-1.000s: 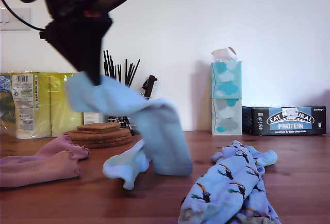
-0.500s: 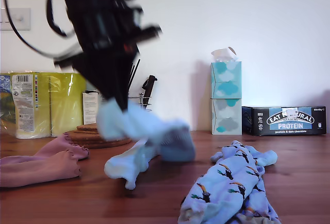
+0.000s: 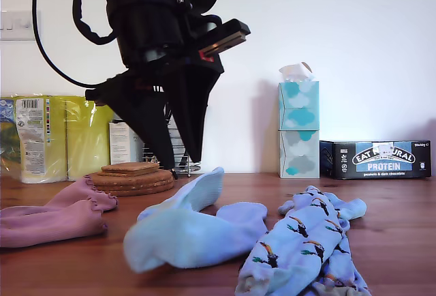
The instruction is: Pair up the socks based on colour and pattern, by placing each sock on top of its pair
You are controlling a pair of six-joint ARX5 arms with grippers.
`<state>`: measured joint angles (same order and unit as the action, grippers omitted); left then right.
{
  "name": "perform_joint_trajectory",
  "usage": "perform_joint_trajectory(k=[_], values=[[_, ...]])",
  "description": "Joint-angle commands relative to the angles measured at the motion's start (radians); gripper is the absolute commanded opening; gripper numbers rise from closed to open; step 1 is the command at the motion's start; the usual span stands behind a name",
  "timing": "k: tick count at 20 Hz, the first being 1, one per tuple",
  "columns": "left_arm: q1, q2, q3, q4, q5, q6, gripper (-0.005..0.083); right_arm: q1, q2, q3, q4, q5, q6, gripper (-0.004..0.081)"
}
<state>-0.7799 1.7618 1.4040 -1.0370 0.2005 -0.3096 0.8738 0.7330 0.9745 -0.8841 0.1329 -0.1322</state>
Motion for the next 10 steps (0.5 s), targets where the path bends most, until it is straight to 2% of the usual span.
perform_joint_trajectory(k=[1, 4, 7, 10], values=[[0.005, -0.006, -0.012, 0.041, -0.008, -0.002, 0.0408, 0.003, -0.003, -0.004, 0.005, -0.004, -0.001, -0.0013], [0.021, -0.015, -0.007, 0.136, -0.113, 0.051, 0.0363, 0.003, -0.003, -0.004, 0.005, -0.004, -0.003, -0.0013], [0.037, 0.0, -0.007, 0.198, -0.213, 0.155, 0.0371, 0.003, -0.003, -0.004, 0.007, -0.003, -0.003, -0.0013], [0.059, 0.047, -0.007, 0.179, -0.241, 0.161, 0.0508, 0.003, -0.003, -0.004, 0.01, -0.003, -0.003, -0.0013]])
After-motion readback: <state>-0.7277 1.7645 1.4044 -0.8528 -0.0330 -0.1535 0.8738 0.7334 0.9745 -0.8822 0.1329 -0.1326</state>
